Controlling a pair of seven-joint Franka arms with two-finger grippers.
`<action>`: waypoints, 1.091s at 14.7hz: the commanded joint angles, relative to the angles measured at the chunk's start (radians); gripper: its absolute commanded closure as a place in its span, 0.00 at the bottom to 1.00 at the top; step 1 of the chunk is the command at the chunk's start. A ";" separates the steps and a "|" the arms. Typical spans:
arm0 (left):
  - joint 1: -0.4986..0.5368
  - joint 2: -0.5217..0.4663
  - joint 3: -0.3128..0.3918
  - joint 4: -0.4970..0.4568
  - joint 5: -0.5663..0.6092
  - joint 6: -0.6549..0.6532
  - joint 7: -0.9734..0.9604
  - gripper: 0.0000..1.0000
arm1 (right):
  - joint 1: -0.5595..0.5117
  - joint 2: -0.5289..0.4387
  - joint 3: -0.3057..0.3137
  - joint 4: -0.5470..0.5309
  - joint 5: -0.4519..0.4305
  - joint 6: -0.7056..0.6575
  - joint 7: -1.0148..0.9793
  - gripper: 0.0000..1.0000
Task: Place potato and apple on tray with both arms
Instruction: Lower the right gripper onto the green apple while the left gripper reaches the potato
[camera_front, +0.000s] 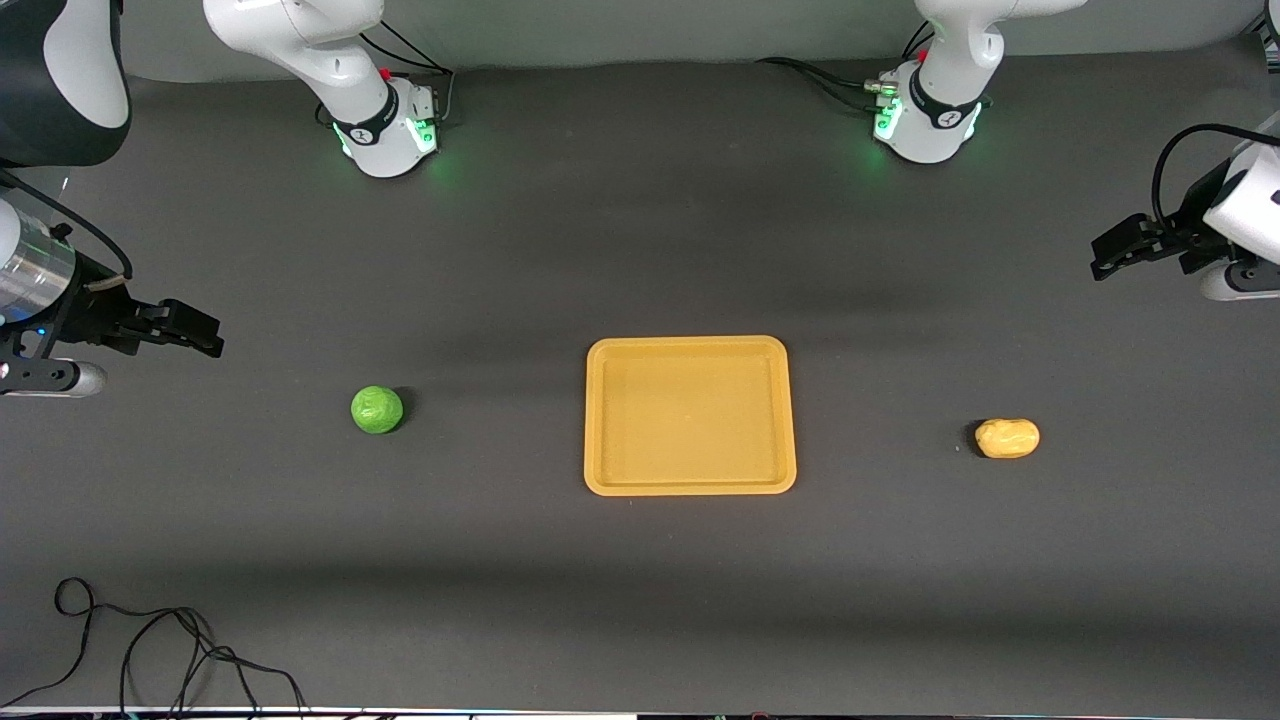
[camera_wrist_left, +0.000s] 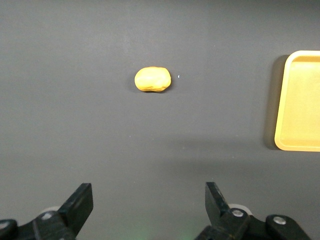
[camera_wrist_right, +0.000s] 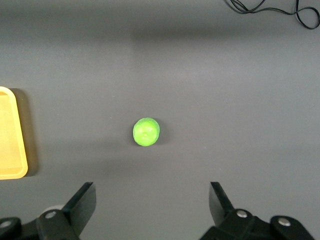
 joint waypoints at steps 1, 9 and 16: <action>-0.010 -0.002 0.004 -0.001 -0.001 0.013 -0.013 0.00 | -0.012 -0.029 0.017 -0.022 -0.005 -0.016 0.023 0.00; -0.001 0.125 0.009 0.046 -0.012 0.092 -0.013 0.00 | -0.093 -0.010 0.065 -0.004 -0.003 -0.007 0.008 0.00; 0.016 0.507 0.013 0.276 -0.020 0.155 -0.129 0.00 | -0.205 0.003 0.125 -0.004 0.045 -0.013 -0.115 0.00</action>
